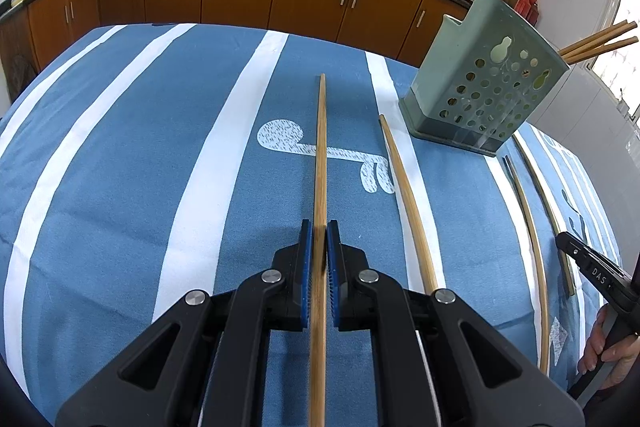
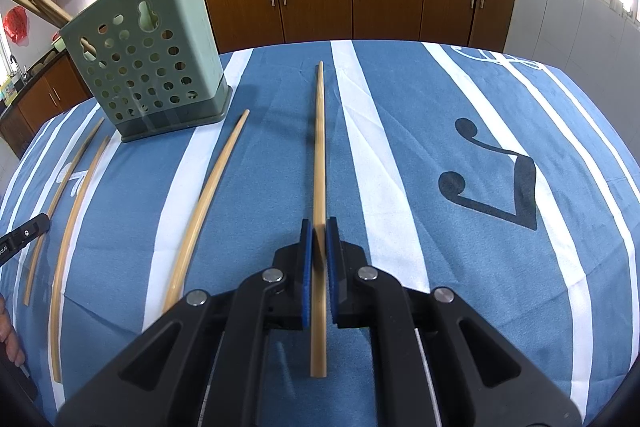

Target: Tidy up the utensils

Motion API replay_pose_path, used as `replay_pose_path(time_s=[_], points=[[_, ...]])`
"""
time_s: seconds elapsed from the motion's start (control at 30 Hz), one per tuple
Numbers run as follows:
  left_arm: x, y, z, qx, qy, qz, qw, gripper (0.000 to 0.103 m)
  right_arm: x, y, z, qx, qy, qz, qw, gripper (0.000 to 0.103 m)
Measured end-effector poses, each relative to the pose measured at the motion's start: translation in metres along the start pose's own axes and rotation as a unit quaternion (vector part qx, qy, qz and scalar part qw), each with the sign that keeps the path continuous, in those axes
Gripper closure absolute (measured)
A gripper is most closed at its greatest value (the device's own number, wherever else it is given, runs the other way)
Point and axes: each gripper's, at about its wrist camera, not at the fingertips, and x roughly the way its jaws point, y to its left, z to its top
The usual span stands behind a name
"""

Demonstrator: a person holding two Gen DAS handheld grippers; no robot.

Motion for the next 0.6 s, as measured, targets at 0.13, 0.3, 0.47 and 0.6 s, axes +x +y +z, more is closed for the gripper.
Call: replay_pose_path(time_s=[0.13, 0.3, 0.47, 0.6], points=[[-0.004, -0.005, -0.003, 0.023, 0.008, 0.015, 0.9996, 0.095, -0.002, 0.002, -0.002, -0.01, 0.0, -0.006, 1.0, 0.094], [-0.012, -0.001, -0.012, 0.018, 0.013, 0.011, 0.9997, 0.095, -0.005, 0.0, -0.007, -0.006, 0.001, 0.003, 1.0, 0.093], [-0.015, -0.009, -0.02, 0.047, 0.006, 0.03, 0.9985, 0.095, -0.006, -0.002, -0.006, -0.006, 0.002, 0.003, 1.0, 0.095], [-0.016, -0.009, -0.019, 0.055, 0.016, 0.031, 0.9979, 0.095, -0.018, -0.007, -0.004, 0.008, -0.011, 0.008, 1.0, 0.095]])
